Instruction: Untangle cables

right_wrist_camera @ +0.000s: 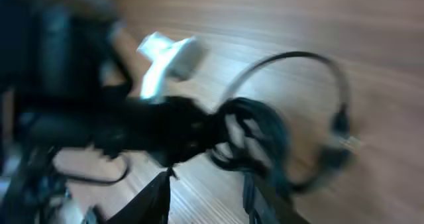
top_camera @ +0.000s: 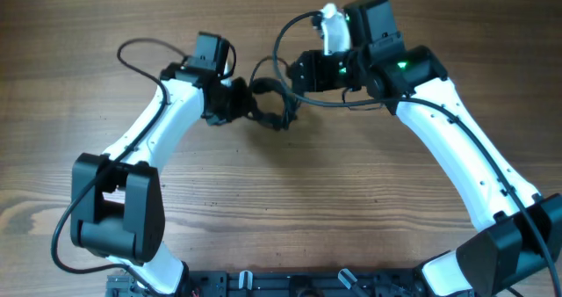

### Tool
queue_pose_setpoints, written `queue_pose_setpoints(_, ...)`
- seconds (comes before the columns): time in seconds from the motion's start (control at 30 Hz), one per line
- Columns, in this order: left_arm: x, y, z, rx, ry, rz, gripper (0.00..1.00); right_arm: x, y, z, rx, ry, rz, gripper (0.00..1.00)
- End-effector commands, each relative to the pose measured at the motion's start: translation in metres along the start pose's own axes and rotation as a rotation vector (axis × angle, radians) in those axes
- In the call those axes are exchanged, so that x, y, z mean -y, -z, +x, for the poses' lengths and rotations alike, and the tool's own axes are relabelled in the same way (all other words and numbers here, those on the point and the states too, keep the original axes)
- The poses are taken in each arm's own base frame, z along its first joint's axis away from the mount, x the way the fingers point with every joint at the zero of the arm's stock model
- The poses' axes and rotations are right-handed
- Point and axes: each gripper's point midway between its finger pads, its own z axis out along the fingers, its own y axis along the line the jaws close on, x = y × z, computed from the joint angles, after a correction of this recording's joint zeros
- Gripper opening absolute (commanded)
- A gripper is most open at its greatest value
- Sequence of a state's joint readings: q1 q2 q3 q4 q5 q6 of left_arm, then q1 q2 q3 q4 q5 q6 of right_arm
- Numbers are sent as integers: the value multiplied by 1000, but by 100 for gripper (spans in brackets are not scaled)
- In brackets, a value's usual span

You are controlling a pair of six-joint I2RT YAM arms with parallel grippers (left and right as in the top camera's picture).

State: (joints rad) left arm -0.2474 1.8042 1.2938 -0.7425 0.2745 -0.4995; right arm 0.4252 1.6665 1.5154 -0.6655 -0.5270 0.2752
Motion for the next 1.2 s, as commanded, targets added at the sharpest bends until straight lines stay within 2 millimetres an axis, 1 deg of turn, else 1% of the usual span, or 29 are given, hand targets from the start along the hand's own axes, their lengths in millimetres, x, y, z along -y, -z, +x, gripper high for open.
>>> queue_pose_setpoints(0.0, 26, 22, -13, 47, -128, 94, 4, -33, -4, 2, -10, 148, -119, 38)
queue_pose_setpoints(0.03, 28, 22, -11, 40, -127, 106, 4, -29, -6, 1, -5, 153, -79, 39)
queue_pose_setpoints(0.1, 33, 23, -6, 13, -124, 139, 4, -12, -11, 0, 7, 162, 50, 41)
queue_pose_setpoints(0.17, 35, 23, -3, -4, -122, 156, 4, 0, -20, 5, -7, 176, 135, 43)
queue_pose_setpoints(0.3, 32, 23, 1, -21, -110, 145, 4, 3, -46, 27, -102, 254, 142, 40)
queue_pose_setpoints(0.33, 32, 23, 2, -26, -108, 142, 4, 6, -51, 32, -120, 257, 164, 39)
queue_pose_setpoints(0.4, 31, 23, 4, -32, -106, 139, 4, 23, -61, 43, -161, 268, 276, 38)
queue_pose_setpoints(0.43, 30, 23, 4, -34, -105, 137, 4, 31, -64, 47, -175, 275, 328, 37)
queue_pose_setpoints(0.53, 29, 23, 7, -43, -101, 132, 4, 47, -64, 48, -176, 297, 459, 36)
queue_pose_setpoints(0.6, 28, 23, 8, -50, -99, 128, 4, 55, -65, 49, -179, 312, 520, 36)
queue_pose_setpoints(0.7, 27, 23, 9, -56, -97, 125, 4, 61, -70, 53, -199, 332, 550, 38)
queue_pose_setpoints(0.8, 26, 22, 10, -59, -95, 122, 4, 62, -71, 53, -210, 373, 547, 49)
queue_pose_setpoints(0.83, 26, 22, 10, -59, -96, 123, 4, 61, -72, 54, -217, 390, 540, 51)
queue_pose_setpoints(0.9, 27, 22, 10, -58, -96, 123, 4, 61, -77, 58, -237, 401, 520, 51)
queue_pose_setpoints(0.97, 27, 23, 10, -58, -96, 123, 4, 56, -90, 71, -288, 424, 436, 50)
queue_pose_setpoints(1.0, 27, 23, 10, -58, -96, 123, 4, 58, -94, 74, -299, 419, 432, 49)
queue_pose_setpoints(1.03, 26, 22, 10, -59, -95, 123, 4, 62, -99, 78, -313, 414, 435, 48)
queue_pose_setpoints(1.07, 26, 22, 10, -59, -96, 123, 4, 65, -103, 81, -324, 407, 437, 39)
queue_pose_setpoints(1.1, 26, 22, 10, -59, -96, 123, 4, 66, -104, 82, -322, 378, 443, 16)
queue_pose_setpoints(1.13, 26, 22, 10, -60, -95, 122, 4, 66, -104, 81, -312, 348, 448, 6)
queue_pose_setpoints(1.17, 26, 22, 11, -61, -95, 121, 4, 66, -103, 77, -286, 302, 453, 4)
